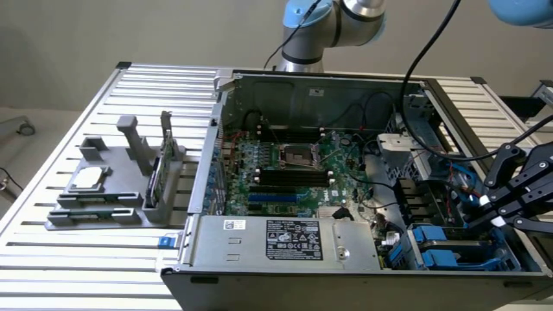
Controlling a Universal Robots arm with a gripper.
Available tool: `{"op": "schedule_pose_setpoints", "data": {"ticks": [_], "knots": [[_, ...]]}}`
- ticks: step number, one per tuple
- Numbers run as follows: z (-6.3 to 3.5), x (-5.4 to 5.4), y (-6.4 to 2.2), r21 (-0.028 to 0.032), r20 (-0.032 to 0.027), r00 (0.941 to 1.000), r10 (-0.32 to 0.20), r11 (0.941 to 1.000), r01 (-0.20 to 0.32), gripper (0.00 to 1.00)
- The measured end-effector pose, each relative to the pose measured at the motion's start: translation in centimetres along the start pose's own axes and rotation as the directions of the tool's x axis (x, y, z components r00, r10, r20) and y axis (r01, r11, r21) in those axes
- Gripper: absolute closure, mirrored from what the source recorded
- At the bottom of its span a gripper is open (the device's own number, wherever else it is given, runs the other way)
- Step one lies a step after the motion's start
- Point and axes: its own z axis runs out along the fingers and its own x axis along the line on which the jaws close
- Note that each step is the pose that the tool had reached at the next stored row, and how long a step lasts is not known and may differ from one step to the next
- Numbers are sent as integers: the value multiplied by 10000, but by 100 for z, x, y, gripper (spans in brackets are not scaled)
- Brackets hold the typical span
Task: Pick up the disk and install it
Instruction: 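Insert the second disk wire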
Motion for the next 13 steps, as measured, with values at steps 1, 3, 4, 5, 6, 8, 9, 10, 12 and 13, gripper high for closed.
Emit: {"op": "schedule_pose_setpoints", "data": {"ticks": [1, 3, 4, 5, 6, 8, 9, 10, 12, 13], "knots": [[0, 0, 0, 1, -10, 10000, 18, 10000, -18, 84], [-1, 0, 1, 5, -37, 10000, 70, 10000, -70, 84], [-1, 0, 2, 9, -54, 9999, 99, 10000, -99, 84], [-1, 0, 4, 12, -69, 9999, 130, 9999, -130, 84], [-3, 0, 6, 16, -87, 9998, 162, 9999, -162, 84], [-5, 0, 9, 24, -113, 9997, 212, 9998, -212, 84], [-6, 1, 13, 29, -123, 9997, 229, 9997, -228, 84], [-7, 0, 17, 34, -130, 9996, 240, 9997, -240, 84], [-10, -4, 22, 50, -138, 9996, 255, 9997, -254, 84], [-11, -7, 22, 55, -139, 9996, 260, 9996, -260, 84]]}}
